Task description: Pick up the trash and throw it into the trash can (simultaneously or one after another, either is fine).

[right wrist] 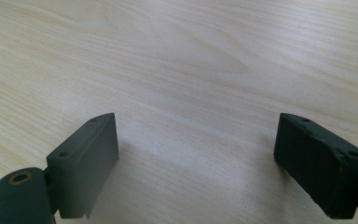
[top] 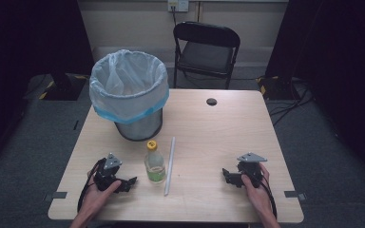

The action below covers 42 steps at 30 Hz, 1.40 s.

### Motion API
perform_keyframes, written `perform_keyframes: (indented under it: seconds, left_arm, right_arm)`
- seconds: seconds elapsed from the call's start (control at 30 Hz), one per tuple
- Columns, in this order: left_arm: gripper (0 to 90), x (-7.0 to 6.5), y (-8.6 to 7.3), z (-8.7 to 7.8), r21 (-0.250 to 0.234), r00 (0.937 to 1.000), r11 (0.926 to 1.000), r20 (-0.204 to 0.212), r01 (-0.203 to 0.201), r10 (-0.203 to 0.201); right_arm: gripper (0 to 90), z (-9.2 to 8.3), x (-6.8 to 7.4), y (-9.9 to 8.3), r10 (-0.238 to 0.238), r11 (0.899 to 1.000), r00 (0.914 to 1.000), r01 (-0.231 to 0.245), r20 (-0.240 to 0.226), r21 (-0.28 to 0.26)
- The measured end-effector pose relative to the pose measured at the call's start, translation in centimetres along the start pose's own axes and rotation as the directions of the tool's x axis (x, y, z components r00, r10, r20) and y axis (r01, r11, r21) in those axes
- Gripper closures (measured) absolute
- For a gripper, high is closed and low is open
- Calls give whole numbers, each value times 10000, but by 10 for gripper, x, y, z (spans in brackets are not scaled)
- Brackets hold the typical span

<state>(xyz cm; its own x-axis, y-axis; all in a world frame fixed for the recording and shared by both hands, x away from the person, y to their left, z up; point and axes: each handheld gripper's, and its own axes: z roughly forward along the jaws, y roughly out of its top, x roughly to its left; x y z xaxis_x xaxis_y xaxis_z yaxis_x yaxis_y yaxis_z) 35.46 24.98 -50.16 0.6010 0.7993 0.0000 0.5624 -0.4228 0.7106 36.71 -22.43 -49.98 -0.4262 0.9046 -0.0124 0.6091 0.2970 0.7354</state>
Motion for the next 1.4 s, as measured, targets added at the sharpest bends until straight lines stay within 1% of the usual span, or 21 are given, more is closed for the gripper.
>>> perform_keyframes:
  seconds: [0.23,0.33,0.37,0.43,0.5,0.57,0.7,0.73,0.77,0.83,0.87,0.9,0.93,0.97,1.03,1.13,1.17,1.2,1.3,1.33,1.4]
  left_arm:
    - [40,2,2,-2,222,9999,9998,100,-2,-1]
    - [191,2,4,-6,-51,9995,10000,310,31,-29]
    - [209,3,4,-6,-82,9990,10000,449,5,-1]
    - [156,3,4,-6,-83,9990,10000,454,24,-20]
    - [196,3,5,-9,-125,9992,9999,385,-107,112]
    - [197,4,9,-13,-514,9990,9986,413,-121,142]
    - [196,2,10,-15,-581,9981,9983,599,-103,138]
    - [201,-1,9,-16,-570,9958,9980,851,-283,331]
    - [217,-3,9,-17,-641,9954,9973,866,-363,418]
    - [221,-5,9,-18,-772,9941,9967,1031,-259,338]
    - [216,-7,11,-19,-939,9894,9954,1421,-171,304]
    - [208,-7,11,-19,-939,9894,9954,1421,-171,304]
    - [205,-10,13,-19,-1053,9844,9940,1697,-289,466]
    - [201,-10,13,-19,-1053,9844,9940,1697,-289,466]
    - [195,-17,17,-19,-1341,9784,9907,2004,-246,514]
    - [197,-23,22,-19,-1482,9755,9883,2093,-364,673]
    - [196,-27,25,-19,-1586,9708,9851,2180,-658,1000]
    - [196,-30,27,-19,-1623,9692,9840,2208,-740,1094]
    - [196,-34,28,-19,-1716,9667,9817,2257,-821,1203]
    - [195,-38,30,-19,-1816,9628,9792,2357,-900,1322]
    - [186,-43,32,-18,-1793,9606,9785,2379,-1018,1435]
  right_arm:
    - [129,0,0,0,9,10000,10000,-9,6,-4]
    - [129,0,0,0,11,10000,10000,-11,8,-3]
    - [129,0,0,0,-3,10000,10000,3,0,-1]
    - [129,0,0,0,-1,10000,10000,1,0,0]
    - [129,0,0,0,-1,10000,10000,1,1,0]
    - [129,0,0,0,-1,10000,10000,1,0,-1]
    - [129,0,0,0,-13,10000,10000,13,-1,-3]
    - [129,0,0,0,2,10000,10000,-2,0,-2]
    - [129,0,0,0,-3,10000,10000,3,-1,-2]
    - [129,0,0,0,-2,10000,10000,2,0,0]
    - [129,0,0,0,-4,10000,10000,4,0,-1]
    - [129,0,0,0,-4,10000,10000,4,0,-1]
    - [129,0,0,0,-1,10000,10000,1,0,0]
    - [129,0,0,0,-1,10000,10000,1,0,0]
    - [129,0,0,0,-1,10000,10000,1,0,1]
    - [129,0,0,0,7,10000,10000,-7,7,-3]
    - [129,0,0,0,-2,10000,10000,2,0,1]
    - [129,0,0,0,-3,10000,10000,3,-1,-1]
    - [129,0,0,0,-1,10000,10000,1,1,-2]
    - [129,0,0,0,7,10000,10000,-7,8,-3]
    - [129,0,0,0,1,10000,10000,-1,1,1]
